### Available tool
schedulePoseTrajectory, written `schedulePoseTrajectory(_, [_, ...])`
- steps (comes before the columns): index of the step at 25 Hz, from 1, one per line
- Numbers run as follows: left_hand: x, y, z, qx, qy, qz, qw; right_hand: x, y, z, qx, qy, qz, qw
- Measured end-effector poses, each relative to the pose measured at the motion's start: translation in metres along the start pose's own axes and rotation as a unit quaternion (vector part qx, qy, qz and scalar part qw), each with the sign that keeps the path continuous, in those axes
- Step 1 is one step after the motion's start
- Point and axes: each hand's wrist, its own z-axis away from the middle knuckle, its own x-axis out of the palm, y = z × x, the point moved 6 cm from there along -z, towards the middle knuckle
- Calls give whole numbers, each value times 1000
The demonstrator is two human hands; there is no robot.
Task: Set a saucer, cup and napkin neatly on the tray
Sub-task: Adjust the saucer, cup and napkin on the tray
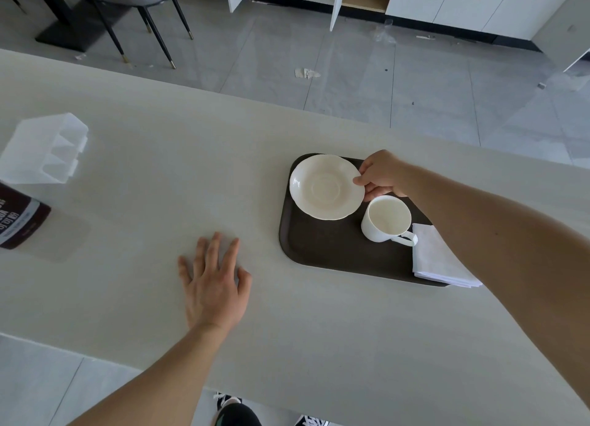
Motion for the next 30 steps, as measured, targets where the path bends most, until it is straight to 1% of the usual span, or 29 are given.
schedulePoseTrajectory(7, [1,0,-1,1,-4,-1,1000,0,6,4,22,-15,-26,999])
schedulePoseTrajectory(10, [2,-1,-1,1,-5,-2,1000,0,3,6,17,-9,-8,1000])
schedulePoseTrajectory(15, [1,0,0,-1,-1,-2,1000,2,3,1,23,-2,-24,999])
schedulePoseTrajectory(23, [1,-1,0,1,0,-2,1000,5,9,2,41,-38,-67,996])
schedulePoseTrajectory(30, [-1,0,0,0,-5,-4,1000,5,10,-1,44,-56,-72,995])
